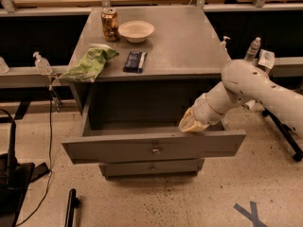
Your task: Open top drawer
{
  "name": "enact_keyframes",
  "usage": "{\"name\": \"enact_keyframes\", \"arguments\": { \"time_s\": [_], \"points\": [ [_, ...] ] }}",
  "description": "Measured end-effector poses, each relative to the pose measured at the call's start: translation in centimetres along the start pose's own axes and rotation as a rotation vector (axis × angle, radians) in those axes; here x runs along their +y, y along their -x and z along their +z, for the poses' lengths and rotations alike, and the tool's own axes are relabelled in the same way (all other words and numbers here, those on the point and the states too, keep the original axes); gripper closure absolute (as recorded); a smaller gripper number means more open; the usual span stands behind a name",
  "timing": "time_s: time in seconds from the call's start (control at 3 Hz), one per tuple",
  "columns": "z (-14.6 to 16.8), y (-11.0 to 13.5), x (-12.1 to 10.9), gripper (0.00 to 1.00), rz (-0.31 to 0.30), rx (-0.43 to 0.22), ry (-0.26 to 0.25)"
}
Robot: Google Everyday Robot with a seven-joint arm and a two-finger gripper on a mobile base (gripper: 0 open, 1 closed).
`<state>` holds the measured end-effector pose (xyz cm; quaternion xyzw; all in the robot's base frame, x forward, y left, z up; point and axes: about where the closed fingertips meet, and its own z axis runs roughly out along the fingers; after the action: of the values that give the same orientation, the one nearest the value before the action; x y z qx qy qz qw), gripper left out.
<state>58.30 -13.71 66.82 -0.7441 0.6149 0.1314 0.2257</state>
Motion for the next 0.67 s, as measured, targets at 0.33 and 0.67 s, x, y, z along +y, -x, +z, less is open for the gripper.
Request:
{"name": "enact_keyframes", "arguments": {
  "time_s": [0.33,0.67],
  "points": [
    [-0.03,0.02,-0.01,1.0,0.0,0.0,0.0],
    [-0.03,0.02,-0.01,0.97,0.0,0.0,0.0]
  ]
}}
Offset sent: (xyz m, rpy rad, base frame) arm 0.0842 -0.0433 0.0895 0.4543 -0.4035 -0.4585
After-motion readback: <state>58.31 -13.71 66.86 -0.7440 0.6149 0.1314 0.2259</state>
